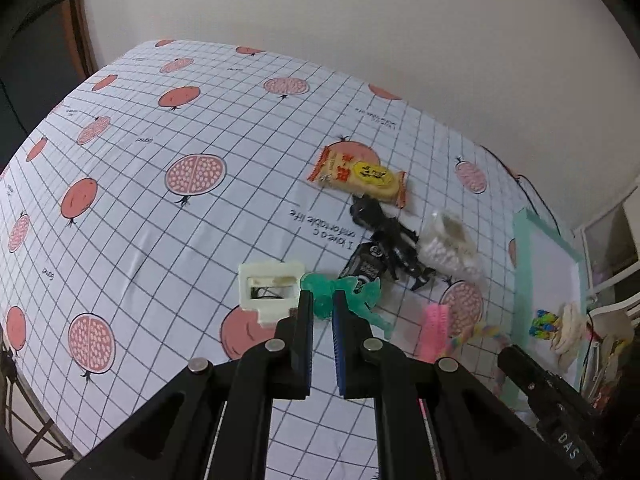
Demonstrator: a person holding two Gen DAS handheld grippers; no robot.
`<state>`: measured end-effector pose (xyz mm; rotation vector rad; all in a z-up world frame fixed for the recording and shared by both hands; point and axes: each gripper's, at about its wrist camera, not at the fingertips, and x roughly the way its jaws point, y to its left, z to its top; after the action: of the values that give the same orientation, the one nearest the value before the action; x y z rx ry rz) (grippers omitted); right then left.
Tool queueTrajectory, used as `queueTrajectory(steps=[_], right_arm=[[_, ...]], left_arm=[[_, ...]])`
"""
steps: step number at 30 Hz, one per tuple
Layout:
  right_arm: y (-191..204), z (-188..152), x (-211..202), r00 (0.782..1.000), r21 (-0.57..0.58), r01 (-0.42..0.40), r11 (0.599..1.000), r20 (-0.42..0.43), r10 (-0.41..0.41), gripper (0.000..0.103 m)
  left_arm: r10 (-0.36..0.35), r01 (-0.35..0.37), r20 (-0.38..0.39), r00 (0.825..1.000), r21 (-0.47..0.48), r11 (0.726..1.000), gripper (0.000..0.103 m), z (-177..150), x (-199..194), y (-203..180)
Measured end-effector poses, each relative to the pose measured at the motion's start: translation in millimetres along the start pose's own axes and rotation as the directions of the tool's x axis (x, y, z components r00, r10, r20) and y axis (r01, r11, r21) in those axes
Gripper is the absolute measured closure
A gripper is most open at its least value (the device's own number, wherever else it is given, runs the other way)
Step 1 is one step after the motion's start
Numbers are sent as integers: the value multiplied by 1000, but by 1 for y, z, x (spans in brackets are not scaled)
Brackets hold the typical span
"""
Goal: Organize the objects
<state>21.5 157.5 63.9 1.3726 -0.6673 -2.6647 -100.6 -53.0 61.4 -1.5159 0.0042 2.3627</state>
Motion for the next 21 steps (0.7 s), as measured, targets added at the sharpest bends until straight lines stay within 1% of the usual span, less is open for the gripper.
queueTrajectory(steps=[4,7,10,14,19,21], right_arm=[[-21,7,-14,996,72,55,996,67,-60,95],[-37,10,-26,987,112,105,988,111,-118,95],[-54,14,-39,978,163,119,979,153,-144,95],[-76,19,-56,961,217,150,965,196,-194,95],[-98,22,-81,929,276,196,941,255,-268,95],[-108,23,-88,919,297,212,931,265,-294,95]], left_arm=[[-40,39,31,999,15,999,94,2,-2,-14],[-74,71,61,995,47,996,94,5,-5,-32],[-113,105,82,990,92,990,94,7,-6,-54],[-158,145,83,984,146,979,94,7,-3,-83],[-207,185,85,975,215,959,94,5,-1,-124],[-223,201,79,972,222,954,94,3,0,-135]])
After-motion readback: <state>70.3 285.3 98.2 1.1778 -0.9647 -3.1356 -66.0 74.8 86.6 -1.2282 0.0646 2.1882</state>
